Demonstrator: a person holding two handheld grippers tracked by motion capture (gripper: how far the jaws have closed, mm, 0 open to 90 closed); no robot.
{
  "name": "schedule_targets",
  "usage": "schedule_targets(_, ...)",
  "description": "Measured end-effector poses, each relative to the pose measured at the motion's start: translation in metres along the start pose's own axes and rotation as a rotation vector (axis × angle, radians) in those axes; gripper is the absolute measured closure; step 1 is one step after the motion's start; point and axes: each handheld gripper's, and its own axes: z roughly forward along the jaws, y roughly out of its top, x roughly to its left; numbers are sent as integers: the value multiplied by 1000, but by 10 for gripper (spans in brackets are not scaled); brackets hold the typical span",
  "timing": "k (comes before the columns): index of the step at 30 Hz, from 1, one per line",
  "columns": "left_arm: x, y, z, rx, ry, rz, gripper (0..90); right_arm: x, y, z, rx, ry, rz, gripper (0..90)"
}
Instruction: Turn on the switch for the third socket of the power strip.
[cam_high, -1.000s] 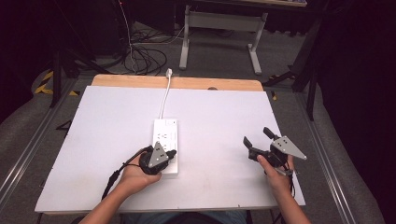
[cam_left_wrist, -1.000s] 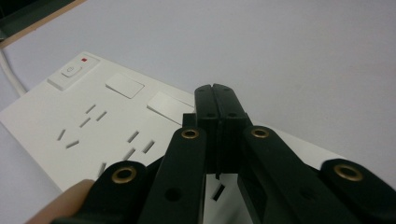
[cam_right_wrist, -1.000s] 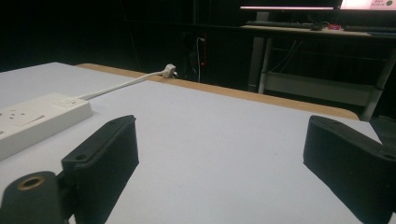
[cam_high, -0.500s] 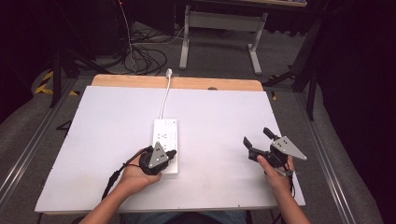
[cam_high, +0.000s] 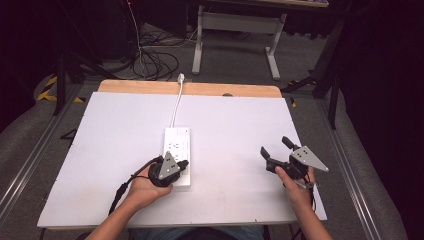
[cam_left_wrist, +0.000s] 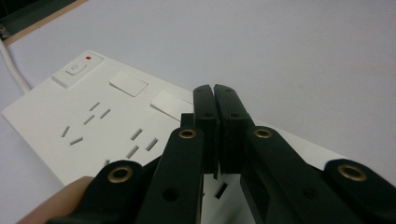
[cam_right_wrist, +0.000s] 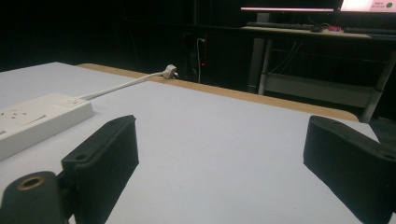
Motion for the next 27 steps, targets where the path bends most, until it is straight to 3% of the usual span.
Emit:
schedule_targets(9,7,3,-11,-75,48,-28,874,0,0,0,-3,1,1,107)
schedule_targets(15,23,6,-30,-184,145,-100,865,0,0,0,-4,3,3,107)
schedule_targets(17,24,5,-32,-196,154,-117,864,0,0,0,-4,4,3,107)
schedule_targets(20,32,4,-41,-230,203,-141,860,0,0,0,-3,2,2,107)
schedule_targets(27,39,2,-54,-278,267,-160,829,0,0,0,0,1,1,107)
